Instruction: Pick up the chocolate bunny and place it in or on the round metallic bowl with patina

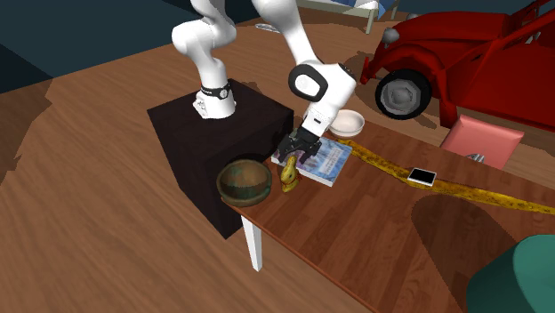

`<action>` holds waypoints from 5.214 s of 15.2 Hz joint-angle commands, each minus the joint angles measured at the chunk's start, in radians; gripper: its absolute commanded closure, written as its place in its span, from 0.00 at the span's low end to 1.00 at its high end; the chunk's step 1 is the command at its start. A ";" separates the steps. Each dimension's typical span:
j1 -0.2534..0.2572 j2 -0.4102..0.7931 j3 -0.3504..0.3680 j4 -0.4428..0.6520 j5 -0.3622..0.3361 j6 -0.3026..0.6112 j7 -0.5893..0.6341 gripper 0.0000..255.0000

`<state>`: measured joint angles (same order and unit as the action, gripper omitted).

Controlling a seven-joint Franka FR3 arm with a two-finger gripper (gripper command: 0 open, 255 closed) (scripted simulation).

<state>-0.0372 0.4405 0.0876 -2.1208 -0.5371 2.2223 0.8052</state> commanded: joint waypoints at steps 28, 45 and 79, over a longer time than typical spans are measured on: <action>-0.009 -0.140 0.021 -0.006 0.056 -0.118 -0.073 1.00; -0.011 -0.286 0.036 0.043 0.116 -0.295 -0.163 1.00; -0.177 -0.431 -0.125 -0.247 -0.006 -0.050 -0.343 1.00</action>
<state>-0.2144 -0.0009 -0.0371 -2.3666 -0.5387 2.1605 0.4548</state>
